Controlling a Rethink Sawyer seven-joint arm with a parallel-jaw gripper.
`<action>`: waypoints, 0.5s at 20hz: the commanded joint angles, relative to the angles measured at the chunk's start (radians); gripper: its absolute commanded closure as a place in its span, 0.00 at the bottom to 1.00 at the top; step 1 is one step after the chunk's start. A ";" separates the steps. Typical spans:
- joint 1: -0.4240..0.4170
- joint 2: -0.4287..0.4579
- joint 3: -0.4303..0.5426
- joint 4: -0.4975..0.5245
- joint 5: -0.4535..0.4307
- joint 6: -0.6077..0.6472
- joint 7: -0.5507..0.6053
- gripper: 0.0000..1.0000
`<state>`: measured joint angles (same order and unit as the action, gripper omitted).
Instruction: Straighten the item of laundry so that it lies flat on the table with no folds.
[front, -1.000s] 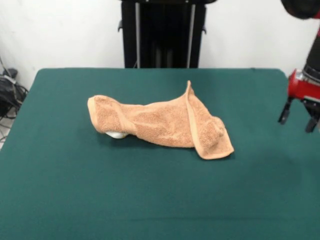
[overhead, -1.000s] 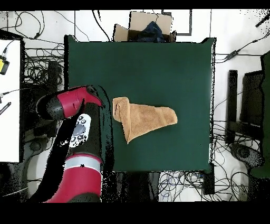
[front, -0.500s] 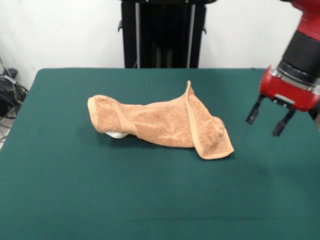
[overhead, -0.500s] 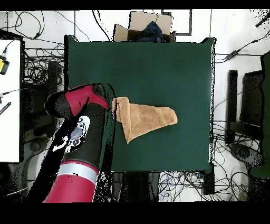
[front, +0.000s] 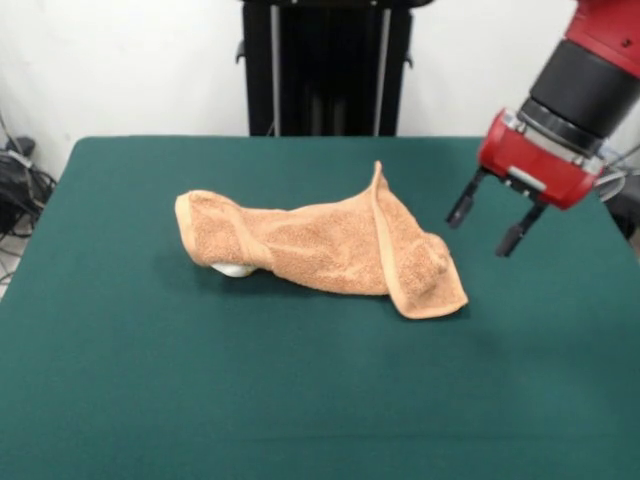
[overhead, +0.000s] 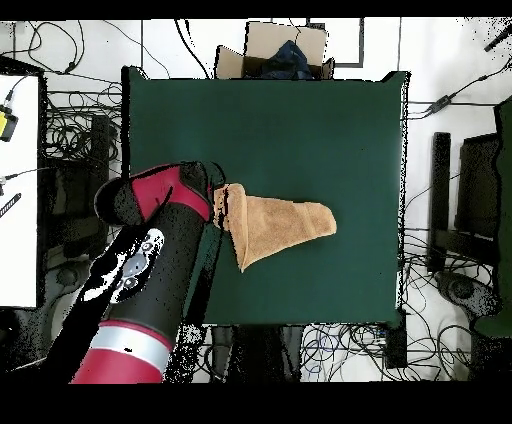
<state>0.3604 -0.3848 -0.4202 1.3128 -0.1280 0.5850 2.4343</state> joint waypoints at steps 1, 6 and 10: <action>0.009 0.071 -0.075 0.055 0.059 -0.024 0.326 0.00; 0.029 0.104 -0.109 0.059 0.079 -0.047 0.335 0.00; 0.033 0.144 -0.131 0.066 0.095 -0.098 0.341 0.00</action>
<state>0.3851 -0.3401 -0.5360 1.3125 -0.0895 0.5809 2.4343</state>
